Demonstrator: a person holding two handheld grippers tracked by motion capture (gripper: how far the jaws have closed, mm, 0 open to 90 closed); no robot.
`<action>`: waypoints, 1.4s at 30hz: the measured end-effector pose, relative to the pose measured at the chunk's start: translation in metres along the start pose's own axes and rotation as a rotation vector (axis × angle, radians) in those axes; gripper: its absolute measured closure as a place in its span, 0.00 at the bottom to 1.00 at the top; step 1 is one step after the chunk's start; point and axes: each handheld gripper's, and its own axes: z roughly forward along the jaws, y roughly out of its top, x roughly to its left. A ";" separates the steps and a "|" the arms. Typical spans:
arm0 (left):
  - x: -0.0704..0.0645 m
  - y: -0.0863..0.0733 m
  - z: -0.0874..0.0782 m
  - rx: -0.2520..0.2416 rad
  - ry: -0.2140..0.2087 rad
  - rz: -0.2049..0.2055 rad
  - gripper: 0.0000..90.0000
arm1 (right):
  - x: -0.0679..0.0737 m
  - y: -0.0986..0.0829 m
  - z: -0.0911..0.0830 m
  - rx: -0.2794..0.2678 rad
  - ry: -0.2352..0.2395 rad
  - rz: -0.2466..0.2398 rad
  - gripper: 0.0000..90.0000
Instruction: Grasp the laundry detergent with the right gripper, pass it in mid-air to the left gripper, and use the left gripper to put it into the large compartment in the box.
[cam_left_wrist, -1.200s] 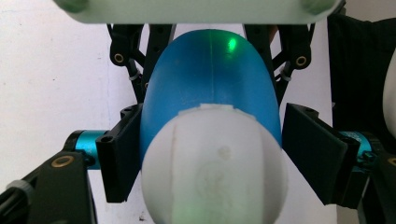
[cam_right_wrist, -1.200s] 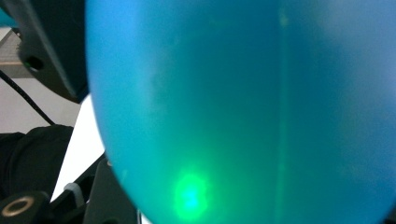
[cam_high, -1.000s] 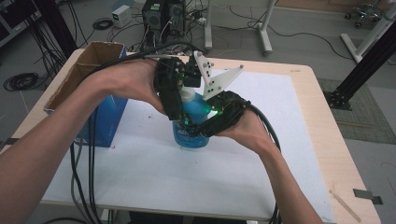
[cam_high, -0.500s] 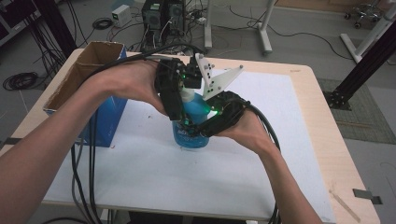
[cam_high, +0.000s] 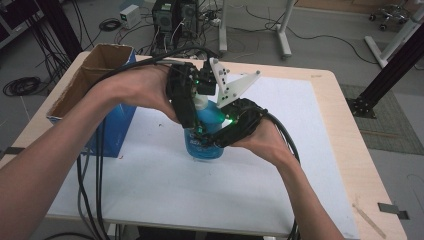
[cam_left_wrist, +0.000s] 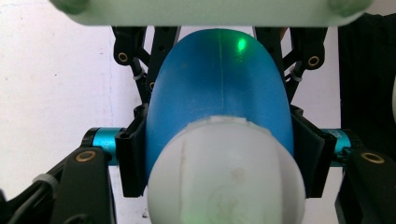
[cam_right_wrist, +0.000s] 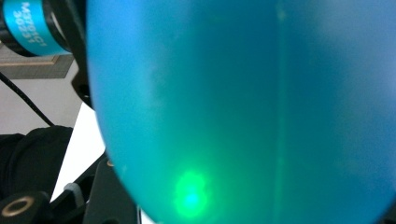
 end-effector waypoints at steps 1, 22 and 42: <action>0.000 0.000 0.000 0.001 0.003 0.000 0.39 | 0.000 0.000 0.000 -0.001 0.000 -0.001 0.50; -0.001 0.004 0.000 0.013 0.013 0.001 0.42 | 0.001 -0.003 0.001 -0.018 -0.012 -0.001 0.48; -0.002 0.004 -0.003 0.035 0.024 0.004 0.42 | 0.001 -0.005 -0.003 -0.032 -0.022 0.009 0.31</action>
